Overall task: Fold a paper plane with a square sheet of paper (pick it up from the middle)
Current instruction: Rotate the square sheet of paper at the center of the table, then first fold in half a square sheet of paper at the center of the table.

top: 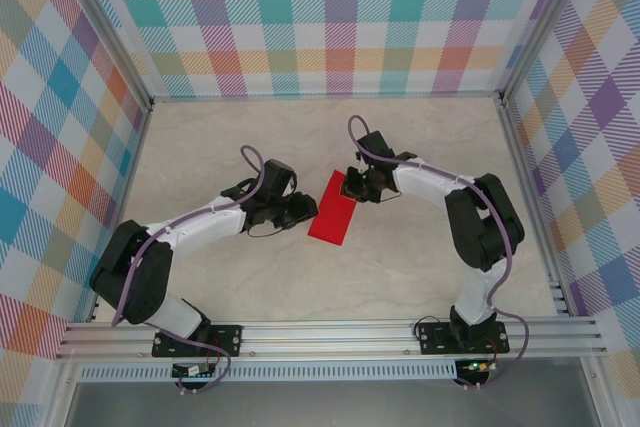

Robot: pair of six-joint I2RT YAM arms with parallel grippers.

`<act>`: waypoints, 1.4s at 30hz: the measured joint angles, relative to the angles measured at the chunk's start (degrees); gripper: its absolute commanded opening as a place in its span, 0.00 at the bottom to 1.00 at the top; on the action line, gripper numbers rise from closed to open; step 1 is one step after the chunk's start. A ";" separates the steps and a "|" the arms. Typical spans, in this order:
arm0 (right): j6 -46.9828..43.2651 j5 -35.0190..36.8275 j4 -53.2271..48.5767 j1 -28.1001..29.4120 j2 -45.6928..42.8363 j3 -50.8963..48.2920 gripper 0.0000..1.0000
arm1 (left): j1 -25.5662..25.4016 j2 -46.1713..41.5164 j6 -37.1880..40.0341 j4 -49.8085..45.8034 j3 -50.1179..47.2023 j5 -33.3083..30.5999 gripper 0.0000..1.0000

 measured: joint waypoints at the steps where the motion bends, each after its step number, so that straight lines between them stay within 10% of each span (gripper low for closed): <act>1: -0.61 0.04 -0.44 -0.17 1.75 1.51 0.10 | -0.26 0.00 -0.15 0.04 0.02 -0.02 0.32; 12: -0.57 3.15 -4.68 -0.22 9.18 6.78 0.09 | -3.04 0.28 -0.44 0.22 0.02 0.07 0.32; 24: 7.85 6.67 -4.00 -0.20 -1.68 -6.16 0.11 | -7.39 6.97 -1.51 2.80 2.54 1.03 0.29; 42: 4.42 -10.64 17.18 -1.53 -13.46 -26.12 0.05 | -10.16 18.38 -3.17 9.03 5.35 0.76 0.16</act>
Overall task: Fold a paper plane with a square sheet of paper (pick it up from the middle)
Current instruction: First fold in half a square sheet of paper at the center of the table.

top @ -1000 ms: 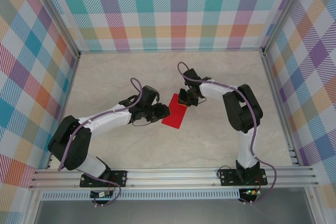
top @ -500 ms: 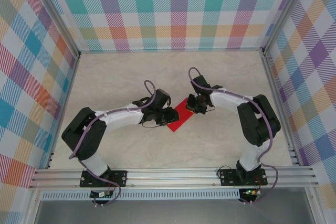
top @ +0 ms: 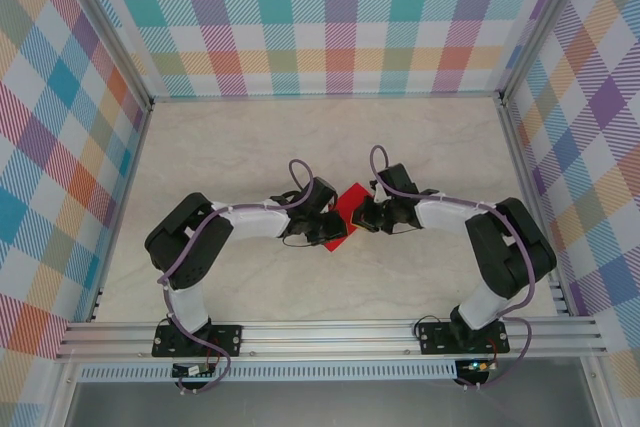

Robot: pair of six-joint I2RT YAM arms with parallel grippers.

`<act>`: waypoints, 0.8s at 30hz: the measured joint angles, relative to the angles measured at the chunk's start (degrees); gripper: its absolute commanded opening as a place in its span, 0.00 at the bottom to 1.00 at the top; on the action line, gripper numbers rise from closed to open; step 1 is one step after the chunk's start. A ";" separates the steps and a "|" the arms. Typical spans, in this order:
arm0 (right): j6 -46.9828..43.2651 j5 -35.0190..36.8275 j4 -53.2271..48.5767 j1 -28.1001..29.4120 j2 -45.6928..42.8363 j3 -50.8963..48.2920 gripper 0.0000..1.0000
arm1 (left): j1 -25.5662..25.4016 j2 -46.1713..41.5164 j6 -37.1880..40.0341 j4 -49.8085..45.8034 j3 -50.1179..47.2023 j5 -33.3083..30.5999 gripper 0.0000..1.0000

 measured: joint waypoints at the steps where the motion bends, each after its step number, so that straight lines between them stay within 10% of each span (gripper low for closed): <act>1: 0.00 -0.33 0.63 0.00 0.61 0.00 0.05 | 0.00 0.00 0.00 0.02 0.11 -0.04 0.16; 24: -1.81 -3.43 4.02 -1.49 6.38 0.00 0.05 | 0.00 1.53 0.00 4.26 0.68 1.51 0.13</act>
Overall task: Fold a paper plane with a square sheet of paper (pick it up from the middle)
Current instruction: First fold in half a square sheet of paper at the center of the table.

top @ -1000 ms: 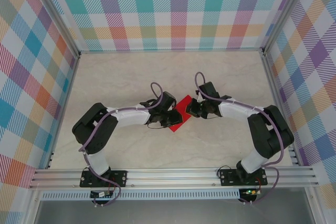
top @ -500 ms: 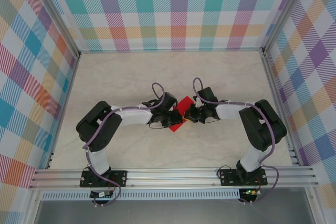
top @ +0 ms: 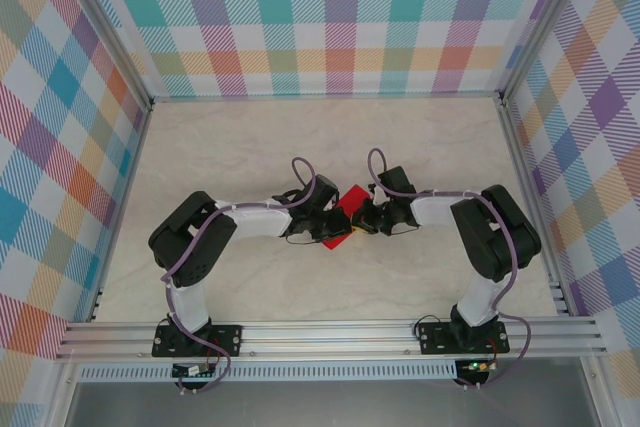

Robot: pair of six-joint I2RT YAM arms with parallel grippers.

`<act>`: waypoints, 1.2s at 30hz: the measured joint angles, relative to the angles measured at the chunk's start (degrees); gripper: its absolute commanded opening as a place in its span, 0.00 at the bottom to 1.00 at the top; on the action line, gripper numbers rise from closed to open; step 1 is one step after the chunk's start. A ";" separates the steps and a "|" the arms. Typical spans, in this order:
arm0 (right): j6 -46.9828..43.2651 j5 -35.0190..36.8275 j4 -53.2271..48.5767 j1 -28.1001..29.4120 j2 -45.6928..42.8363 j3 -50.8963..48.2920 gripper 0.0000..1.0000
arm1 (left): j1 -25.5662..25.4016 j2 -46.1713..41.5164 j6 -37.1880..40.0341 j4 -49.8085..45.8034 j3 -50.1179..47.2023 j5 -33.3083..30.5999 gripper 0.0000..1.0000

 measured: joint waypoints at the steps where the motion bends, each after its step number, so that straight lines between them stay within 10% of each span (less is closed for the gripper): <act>1: 0.00 0.02 0.00 0.00 0.00 0.00 0.05 | 0.00 0.04 0.02 0.07 0.02 0.00 0.13; 36: -2.97 -6.25 1.73 -8.33 3.23 1.22 0.02 | -0.02 0.20 0.48 1.36 -2.38 -2.34 0.06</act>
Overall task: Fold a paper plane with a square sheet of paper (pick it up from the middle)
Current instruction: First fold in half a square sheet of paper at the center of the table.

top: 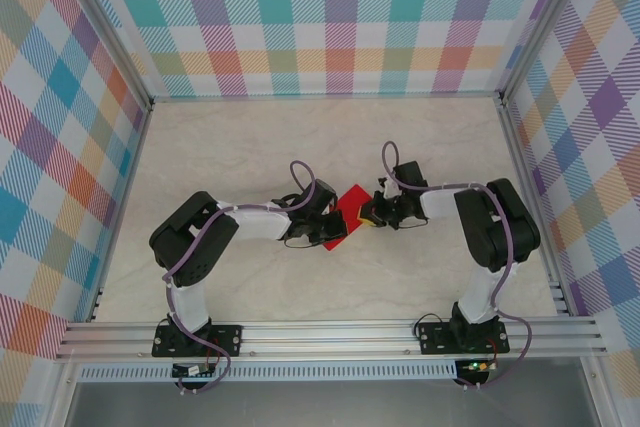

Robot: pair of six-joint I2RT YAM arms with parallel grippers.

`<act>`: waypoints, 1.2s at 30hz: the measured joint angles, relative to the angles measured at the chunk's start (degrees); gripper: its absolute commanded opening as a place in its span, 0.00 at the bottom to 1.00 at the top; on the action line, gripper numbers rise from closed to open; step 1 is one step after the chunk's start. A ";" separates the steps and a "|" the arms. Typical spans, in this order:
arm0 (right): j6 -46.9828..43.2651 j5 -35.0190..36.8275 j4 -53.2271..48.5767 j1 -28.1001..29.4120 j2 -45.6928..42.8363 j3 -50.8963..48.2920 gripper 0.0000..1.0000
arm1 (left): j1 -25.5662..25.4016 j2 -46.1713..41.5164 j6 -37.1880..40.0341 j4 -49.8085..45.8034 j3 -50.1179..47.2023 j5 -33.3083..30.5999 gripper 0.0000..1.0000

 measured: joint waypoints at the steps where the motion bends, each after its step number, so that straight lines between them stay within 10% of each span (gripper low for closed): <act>1: 0.00 0.37 -0.39 -0.68 0.13 0.46 0.02 | 0.02 0.00 0.00 -0.02 0.00 0.00 0.06; 19: -1.27 9.14 -5.01 -6.51 -1.31 4.63 0.03 | 0.02 -0.02 0.66 -0.22 0.00 0.00 0.06; 36: -2.89 -0.20 -1.99 0.48 -2.97 -0.50 0.03 | 0.02 -0.02 1.07 -0.44 0.07 0.00 0.06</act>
